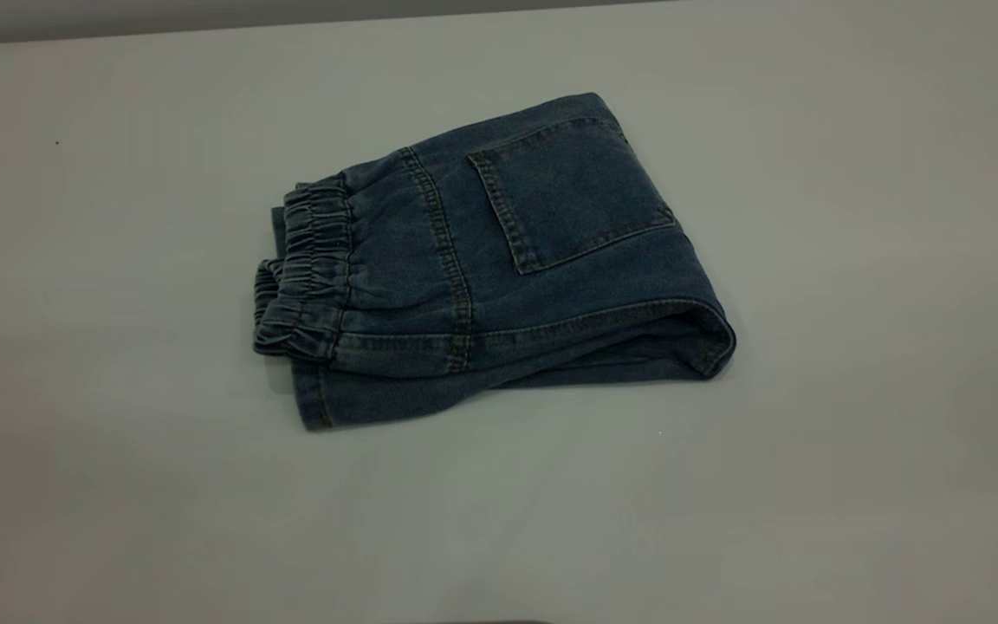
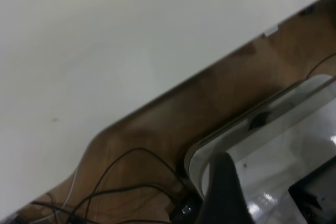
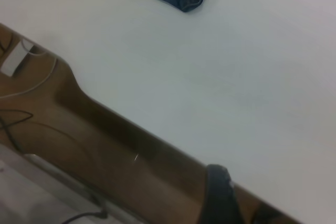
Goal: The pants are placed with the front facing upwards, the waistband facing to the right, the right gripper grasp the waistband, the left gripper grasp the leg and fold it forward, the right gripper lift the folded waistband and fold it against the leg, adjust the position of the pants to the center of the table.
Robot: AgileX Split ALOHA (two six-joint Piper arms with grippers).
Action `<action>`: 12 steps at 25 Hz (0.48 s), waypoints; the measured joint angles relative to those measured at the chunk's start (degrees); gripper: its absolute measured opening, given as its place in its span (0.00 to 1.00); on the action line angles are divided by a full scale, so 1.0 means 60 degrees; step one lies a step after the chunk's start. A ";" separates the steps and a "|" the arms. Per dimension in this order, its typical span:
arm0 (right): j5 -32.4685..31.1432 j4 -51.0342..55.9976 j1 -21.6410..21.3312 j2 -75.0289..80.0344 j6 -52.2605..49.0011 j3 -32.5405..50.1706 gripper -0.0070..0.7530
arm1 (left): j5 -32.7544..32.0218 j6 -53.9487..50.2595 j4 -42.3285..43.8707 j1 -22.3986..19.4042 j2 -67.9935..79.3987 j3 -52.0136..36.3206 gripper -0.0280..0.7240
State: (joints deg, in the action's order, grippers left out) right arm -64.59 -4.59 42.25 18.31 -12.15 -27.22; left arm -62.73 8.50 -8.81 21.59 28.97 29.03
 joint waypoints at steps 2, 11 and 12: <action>0.0012 -0.0099 0.0000 0.0000 0.0018 0.0000 0.56 | -0.0102 0.0000 0.0000 0.0000 -0.0357 -0.0082 0.65; 0.0012 -0.0103 0.0000 -0.0006 0.0161 0.0000 0.56 | -0.0121 -0.0395 0.0212 0.0000 -0.1132 -0.0156 0.65; 0.0012 -0.0103 0.0000 -0.0006 0.0161 0.0000 0.56 | -0.0121 -0.0395 0.0212 0.0000 -0.1140 -0.0156 0.65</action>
State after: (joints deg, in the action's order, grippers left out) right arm -64.51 -5.20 42.25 18.27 -11.18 -27.22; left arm -63.45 6.13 -7.54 21.59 22.13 28.09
